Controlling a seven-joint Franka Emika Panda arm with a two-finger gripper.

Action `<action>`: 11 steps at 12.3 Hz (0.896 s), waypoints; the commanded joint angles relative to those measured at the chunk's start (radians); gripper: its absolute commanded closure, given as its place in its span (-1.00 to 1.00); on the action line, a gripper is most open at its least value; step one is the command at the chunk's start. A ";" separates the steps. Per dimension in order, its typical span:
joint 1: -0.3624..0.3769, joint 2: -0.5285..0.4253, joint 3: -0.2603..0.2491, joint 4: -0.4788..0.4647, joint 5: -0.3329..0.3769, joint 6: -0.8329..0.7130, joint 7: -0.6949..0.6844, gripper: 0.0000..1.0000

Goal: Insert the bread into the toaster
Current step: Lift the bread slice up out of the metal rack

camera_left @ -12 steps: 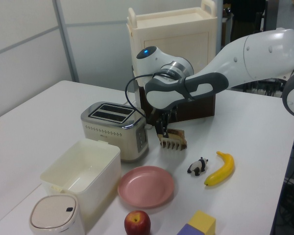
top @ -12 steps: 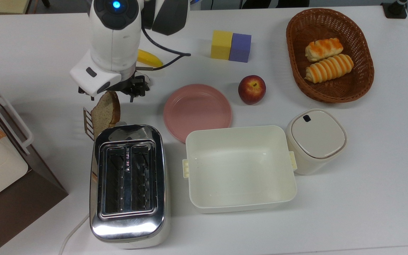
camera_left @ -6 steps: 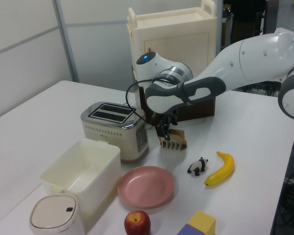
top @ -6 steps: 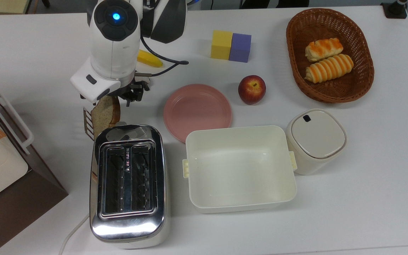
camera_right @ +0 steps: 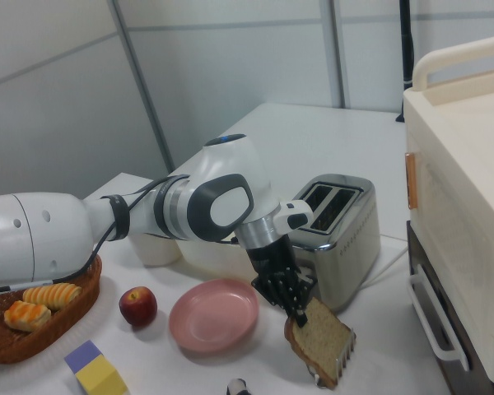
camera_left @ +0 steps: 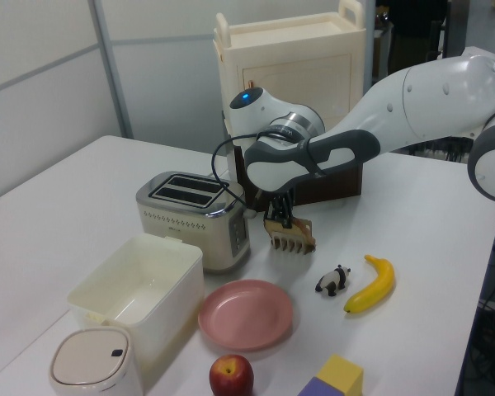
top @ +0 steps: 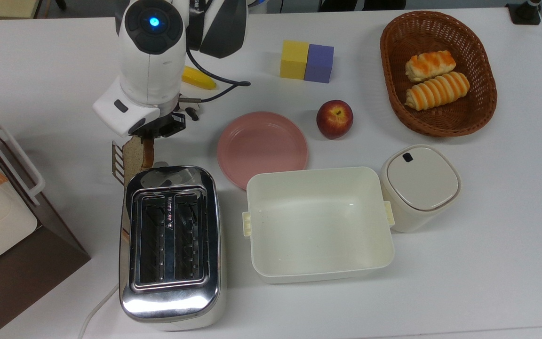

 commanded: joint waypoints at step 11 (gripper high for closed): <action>-0.005 -0.246 -0.091 0.066 0.005 -0.001 -0.003 1.00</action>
